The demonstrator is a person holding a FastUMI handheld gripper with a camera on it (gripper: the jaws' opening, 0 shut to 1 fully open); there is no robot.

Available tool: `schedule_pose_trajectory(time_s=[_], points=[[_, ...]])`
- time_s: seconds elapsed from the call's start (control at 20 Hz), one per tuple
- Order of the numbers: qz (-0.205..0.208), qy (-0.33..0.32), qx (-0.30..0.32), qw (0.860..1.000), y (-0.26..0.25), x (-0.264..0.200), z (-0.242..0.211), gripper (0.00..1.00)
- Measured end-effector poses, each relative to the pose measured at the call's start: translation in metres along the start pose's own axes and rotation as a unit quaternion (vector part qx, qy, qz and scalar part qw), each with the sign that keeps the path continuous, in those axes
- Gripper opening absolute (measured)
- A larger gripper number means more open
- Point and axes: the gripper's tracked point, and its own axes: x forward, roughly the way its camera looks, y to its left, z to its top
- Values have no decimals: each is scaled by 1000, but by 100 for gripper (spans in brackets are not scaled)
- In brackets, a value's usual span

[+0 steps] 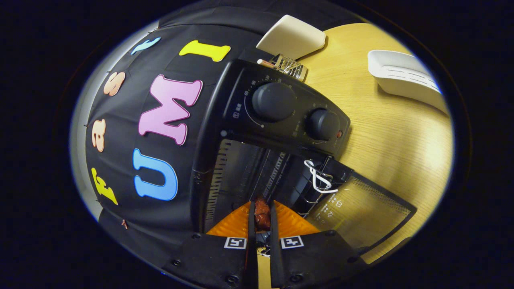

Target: Open the toaster oven, put the food inside, and close the toaster oven door.

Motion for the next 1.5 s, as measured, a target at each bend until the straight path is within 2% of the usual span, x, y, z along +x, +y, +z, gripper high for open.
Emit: schedule_pose_trajectory(time_s=[0.2,0.4,0.45,0.55,0.75,0.85,1.2,1.35,1.5], points=[[-4,-11,-14,1000,3,12,-6,18],[-17,-8,-79,997,6,15,-13,19],[-24,3,-103,994,4,16,-13,25],[-11,12,-140,990,10,8,-17,39],[-10,11,-217,976,11,-7,-17,89],[-17,13,-257,966,8,-13,-17,98],[-19,25,-332,943,13,-43,-22,98],[-13,48,-391,919,18,-57,-38,98],[-5,75,-458,886,14,-86,-49,98]])
